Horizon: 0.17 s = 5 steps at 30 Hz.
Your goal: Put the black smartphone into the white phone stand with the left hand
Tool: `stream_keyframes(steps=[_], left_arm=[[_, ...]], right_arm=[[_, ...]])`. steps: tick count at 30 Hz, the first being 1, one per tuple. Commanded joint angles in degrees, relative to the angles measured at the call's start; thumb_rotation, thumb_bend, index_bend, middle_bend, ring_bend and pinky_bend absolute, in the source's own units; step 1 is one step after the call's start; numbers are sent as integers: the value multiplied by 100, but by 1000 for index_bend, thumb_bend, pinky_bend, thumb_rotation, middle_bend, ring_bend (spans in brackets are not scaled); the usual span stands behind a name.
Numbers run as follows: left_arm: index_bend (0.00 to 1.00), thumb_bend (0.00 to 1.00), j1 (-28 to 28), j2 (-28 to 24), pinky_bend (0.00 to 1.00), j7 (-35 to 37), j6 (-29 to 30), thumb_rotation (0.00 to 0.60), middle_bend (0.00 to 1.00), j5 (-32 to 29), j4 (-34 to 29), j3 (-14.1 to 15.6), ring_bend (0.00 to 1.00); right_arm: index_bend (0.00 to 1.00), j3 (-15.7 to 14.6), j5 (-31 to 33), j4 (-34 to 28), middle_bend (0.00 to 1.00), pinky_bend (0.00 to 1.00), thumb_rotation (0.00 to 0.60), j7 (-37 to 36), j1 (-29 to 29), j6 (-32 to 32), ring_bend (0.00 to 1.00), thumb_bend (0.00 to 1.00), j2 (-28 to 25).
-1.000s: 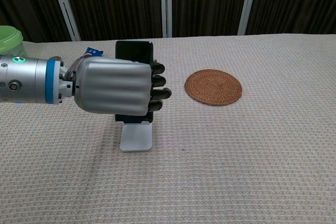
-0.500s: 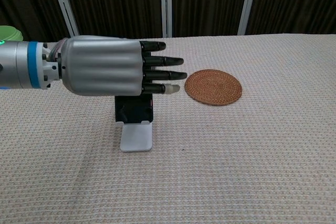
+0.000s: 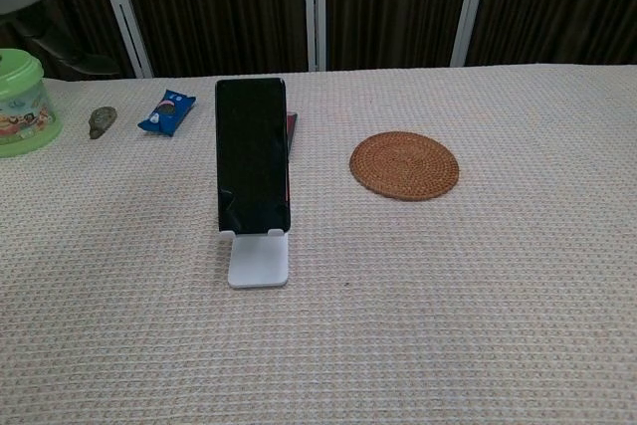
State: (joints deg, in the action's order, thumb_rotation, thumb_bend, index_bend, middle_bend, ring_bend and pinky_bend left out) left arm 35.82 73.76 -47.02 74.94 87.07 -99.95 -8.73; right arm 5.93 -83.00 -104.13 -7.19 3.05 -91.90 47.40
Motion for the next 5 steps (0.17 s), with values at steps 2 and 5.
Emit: stream_keyframes(steps=[2, 5], left_arm=[[0, 0, -1181, -578, 0, 111, 759, 600, 0, -1156, -1312, 191, 0], [0, 0, -1563, -820, 0, 610, 957, 600, 0, -1000, -1315, 508, 0]], right_arm=[[0, 18, -9, 36, 0, 0, 600, 9, -19, -8, 0, 0, 36], [0, 26, -24, 62, 0, 0, 600, 30, -23, -31, 0, 0, 71]])
